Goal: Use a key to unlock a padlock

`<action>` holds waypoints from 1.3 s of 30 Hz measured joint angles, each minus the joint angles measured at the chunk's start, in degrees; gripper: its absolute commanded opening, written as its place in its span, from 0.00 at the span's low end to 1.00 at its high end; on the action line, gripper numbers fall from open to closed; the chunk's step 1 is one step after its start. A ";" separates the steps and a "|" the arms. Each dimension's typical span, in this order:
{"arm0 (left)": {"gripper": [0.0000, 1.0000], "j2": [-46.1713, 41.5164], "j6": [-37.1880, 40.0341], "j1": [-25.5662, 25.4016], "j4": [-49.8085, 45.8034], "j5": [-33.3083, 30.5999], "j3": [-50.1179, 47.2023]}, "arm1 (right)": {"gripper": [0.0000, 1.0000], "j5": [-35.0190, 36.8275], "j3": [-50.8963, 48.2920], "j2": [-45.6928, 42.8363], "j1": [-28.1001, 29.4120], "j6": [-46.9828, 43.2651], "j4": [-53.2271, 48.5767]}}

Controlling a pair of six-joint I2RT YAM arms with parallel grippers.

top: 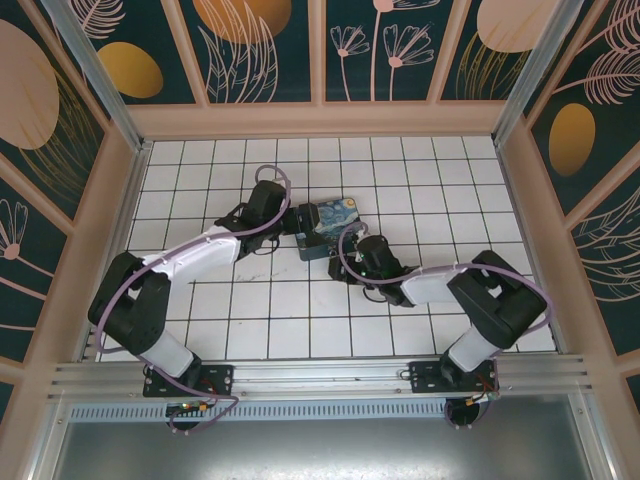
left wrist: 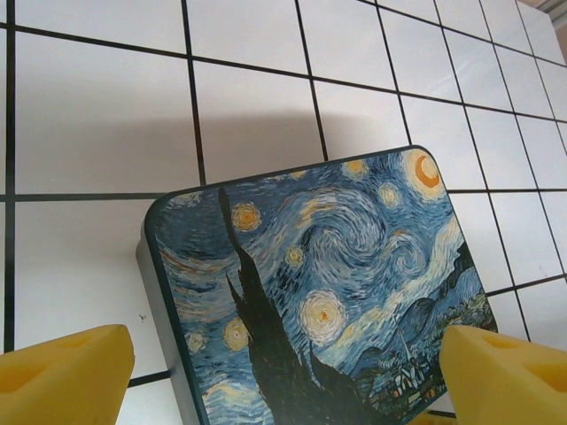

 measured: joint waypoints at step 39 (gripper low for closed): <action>0.82 10.40 14.69 -5.09 -14.14 -10.86 9.79 | 0.00 2.80 -1.05 3.13 0.35 10.12 5.75</action>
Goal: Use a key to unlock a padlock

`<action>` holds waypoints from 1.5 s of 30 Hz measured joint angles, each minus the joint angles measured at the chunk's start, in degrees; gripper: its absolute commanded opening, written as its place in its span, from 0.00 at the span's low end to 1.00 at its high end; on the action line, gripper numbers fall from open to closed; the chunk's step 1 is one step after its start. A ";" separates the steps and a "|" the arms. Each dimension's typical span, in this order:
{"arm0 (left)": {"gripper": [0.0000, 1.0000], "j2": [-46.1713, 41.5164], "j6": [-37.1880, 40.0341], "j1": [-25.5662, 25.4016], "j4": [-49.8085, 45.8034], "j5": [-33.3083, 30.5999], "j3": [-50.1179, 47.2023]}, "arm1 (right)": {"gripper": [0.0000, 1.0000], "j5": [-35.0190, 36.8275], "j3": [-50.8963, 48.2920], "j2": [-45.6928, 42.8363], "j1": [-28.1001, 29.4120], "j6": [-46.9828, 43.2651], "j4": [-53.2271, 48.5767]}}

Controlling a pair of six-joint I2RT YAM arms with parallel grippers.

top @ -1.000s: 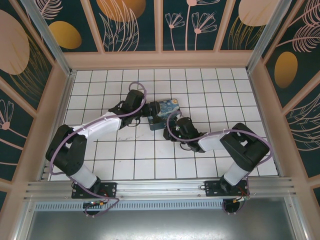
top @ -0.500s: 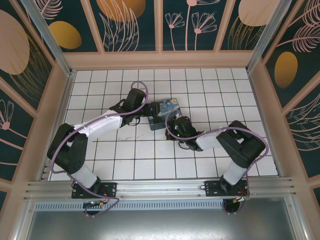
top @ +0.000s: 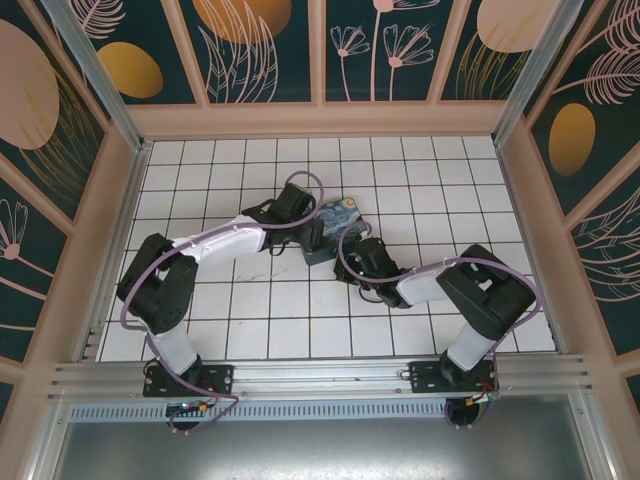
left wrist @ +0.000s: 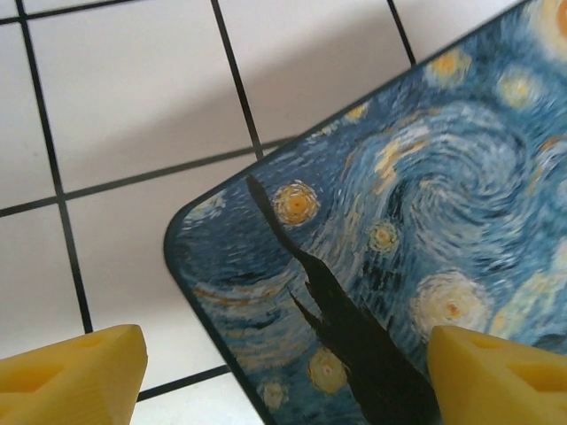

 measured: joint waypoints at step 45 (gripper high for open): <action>0.45 5.16 0.52 -3.13 11.26 -4.20 0.72 | 0.00 -12.61 14.58 2.75 -20.20 -7.56 -16.79</action>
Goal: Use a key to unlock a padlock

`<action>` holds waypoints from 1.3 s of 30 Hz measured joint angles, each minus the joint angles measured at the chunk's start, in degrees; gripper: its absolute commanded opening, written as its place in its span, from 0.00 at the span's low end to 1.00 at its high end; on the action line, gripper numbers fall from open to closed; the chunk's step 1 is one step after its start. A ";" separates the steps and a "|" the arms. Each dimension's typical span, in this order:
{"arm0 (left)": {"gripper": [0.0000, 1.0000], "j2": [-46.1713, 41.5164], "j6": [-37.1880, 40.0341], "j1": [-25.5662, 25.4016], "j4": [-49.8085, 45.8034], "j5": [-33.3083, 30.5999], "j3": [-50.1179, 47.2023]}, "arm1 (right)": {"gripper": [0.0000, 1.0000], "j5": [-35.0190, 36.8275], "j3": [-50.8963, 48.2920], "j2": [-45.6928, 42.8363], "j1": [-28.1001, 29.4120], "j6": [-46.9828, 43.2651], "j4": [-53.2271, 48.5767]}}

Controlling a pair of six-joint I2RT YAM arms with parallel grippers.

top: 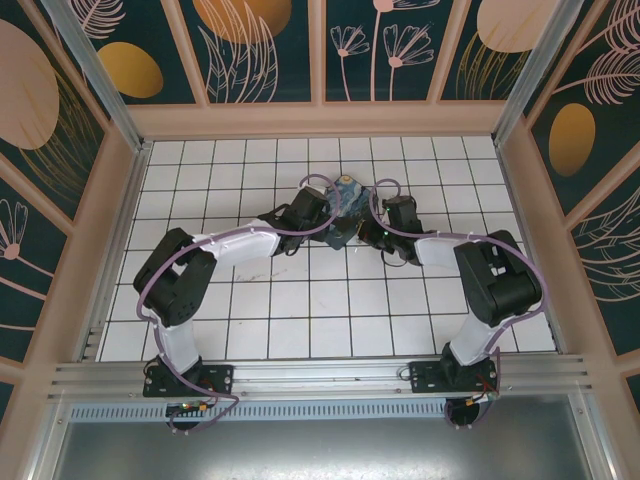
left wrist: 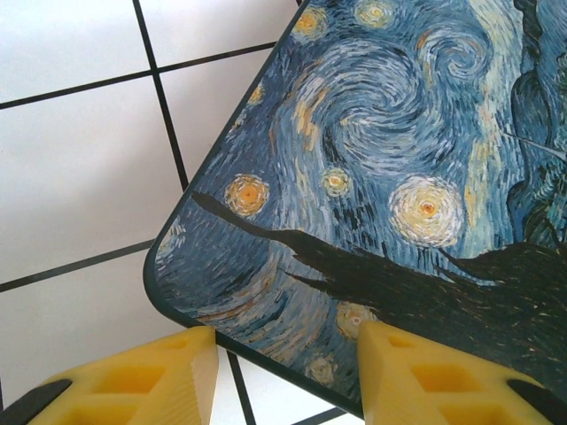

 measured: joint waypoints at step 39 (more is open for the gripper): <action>0.50 3.61 2.73 -0.74 -17.73 0.52 1.33 | 0.00 -6.43 -5.55 -0.04 -1.01 -3.32 3.50</action>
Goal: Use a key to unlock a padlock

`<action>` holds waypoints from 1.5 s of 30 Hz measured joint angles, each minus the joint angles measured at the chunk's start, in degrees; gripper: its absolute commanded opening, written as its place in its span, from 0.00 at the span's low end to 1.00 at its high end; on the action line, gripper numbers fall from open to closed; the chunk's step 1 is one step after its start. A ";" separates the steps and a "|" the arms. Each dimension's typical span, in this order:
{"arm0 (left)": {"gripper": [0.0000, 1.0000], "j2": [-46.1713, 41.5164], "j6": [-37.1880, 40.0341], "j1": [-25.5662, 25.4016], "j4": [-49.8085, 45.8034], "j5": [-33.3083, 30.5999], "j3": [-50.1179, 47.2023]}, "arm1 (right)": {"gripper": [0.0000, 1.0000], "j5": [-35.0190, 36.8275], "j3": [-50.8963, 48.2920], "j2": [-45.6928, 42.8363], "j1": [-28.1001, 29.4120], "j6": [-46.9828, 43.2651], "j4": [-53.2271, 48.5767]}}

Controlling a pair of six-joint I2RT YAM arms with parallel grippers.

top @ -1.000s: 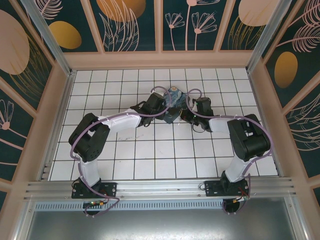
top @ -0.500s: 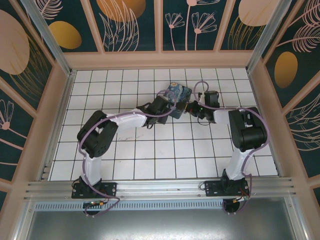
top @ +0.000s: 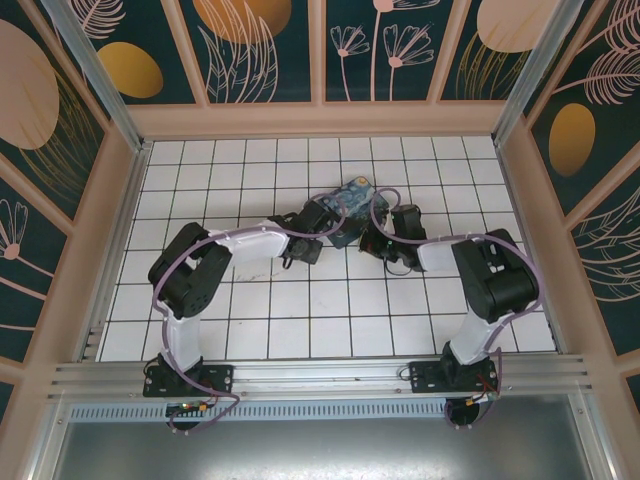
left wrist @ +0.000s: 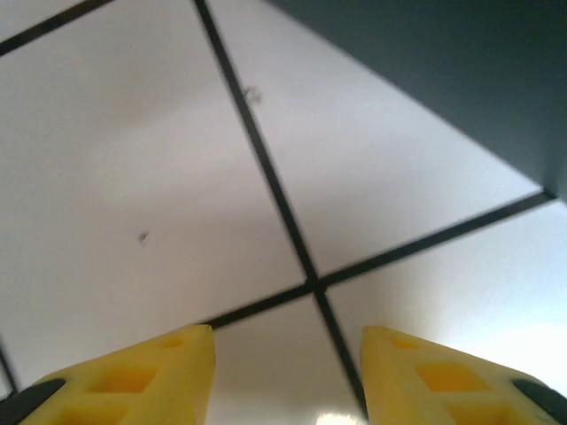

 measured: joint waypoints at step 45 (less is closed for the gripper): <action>0.60 5.57 3.04 -5.44 -0.35 0.20 18.27 | 0.00 3.54 -12.31 -11.98 -2.38 3.54 4.02</action>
